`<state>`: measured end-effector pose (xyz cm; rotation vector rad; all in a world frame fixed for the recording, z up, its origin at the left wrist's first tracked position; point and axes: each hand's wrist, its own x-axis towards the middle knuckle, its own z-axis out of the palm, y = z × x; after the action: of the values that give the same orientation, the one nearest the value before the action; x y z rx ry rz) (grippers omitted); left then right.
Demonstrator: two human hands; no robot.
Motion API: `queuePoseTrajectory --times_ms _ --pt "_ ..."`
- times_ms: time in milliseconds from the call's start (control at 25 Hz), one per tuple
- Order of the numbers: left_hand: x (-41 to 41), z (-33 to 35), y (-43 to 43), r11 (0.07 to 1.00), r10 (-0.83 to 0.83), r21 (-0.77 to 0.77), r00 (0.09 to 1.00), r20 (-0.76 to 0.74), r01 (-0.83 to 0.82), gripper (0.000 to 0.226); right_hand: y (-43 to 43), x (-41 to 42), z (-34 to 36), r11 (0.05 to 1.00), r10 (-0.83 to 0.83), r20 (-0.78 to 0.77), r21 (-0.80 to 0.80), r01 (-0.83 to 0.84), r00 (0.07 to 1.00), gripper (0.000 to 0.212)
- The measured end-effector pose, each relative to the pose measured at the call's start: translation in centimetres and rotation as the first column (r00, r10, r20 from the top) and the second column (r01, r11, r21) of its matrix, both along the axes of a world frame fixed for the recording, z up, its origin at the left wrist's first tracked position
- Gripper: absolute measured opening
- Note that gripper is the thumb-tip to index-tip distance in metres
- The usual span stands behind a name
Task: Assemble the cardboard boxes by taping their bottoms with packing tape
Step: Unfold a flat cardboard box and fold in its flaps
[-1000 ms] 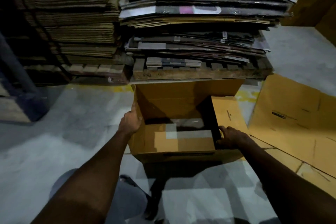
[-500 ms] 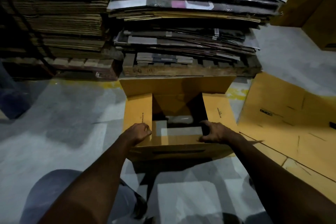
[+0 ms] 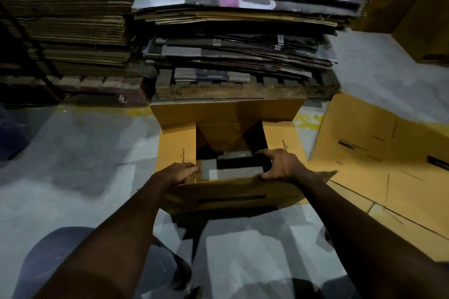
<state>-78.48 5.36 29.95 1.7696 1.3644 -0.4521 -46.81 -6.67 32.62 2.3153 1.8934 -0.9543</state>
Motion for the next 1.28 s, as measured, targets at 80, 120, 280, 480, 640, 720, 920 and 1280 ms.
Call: queuePoseTrajectory --times_ms 80,120,280,480,640,720,920,1280 --pt "-0.3 0.9 0.8 0.990 -0.058 0.130 0.998 -0.037 0.062 0.067 -0.2 -0.5 -0.1 0.995 0.019 0.149 0.094 -0.034 0.989 0.085" --pt "-0.2 1.4 1.1 0.967 -0.098 0.229 0.993 -0.067 0.111 0.066 -0.2 -0.8 -0.5 0.992 0.005 0.213 0.125 -0.032 0.977 0.083" --pt "1.1 1.2 1.4 0.844 -0.180 0.474 0.966 -0.186 0.249 0.057 0.4 -1.9 -3.3 0.987 -0.057 0.348 0.159 0.001 0.936 0.079" --pt "2.4 -4.0 0.7 0.793 -0.239 0.470 0.907 -0.346 0.388 0.084 0.6 -1.8 -8.8 0.998 -0.058 0.272 -0.020 0.066 0.961 0.084" --pt "2.6 -7.9 0.4 0.915 -0.084 0.348 0.939 -0.333 0.205 0.096 2.6 -0.9 -10.2 0.996 -0.082 0.366 0.063 0.063 0.927 0.099" --pt "1.8 -8.3 1.1 0.943 0.127 0.332 0.954 -0.273 -0.031 0.112 5.4 -0.4 -9.2 0.975 -0.071 0.435 0.222 -0.031 0.898 0.107" --pt "0.5 -8.4 2.8 0.864 0.429 0.359 0.890 -0.153 -0.354 0.121 13.8 -1.2 -5.7 0.901 -0.056 0.494 0.399 -0.170 0.868 0.109" --pt "2.5 -9.2 2.6 0.740 0.403 0.573 0.914 0.040 -0.352 0.131 14.7 -0.5 -4.6 0.886 -0.067 0.411 0.443 -0.135 0.909 0.041"
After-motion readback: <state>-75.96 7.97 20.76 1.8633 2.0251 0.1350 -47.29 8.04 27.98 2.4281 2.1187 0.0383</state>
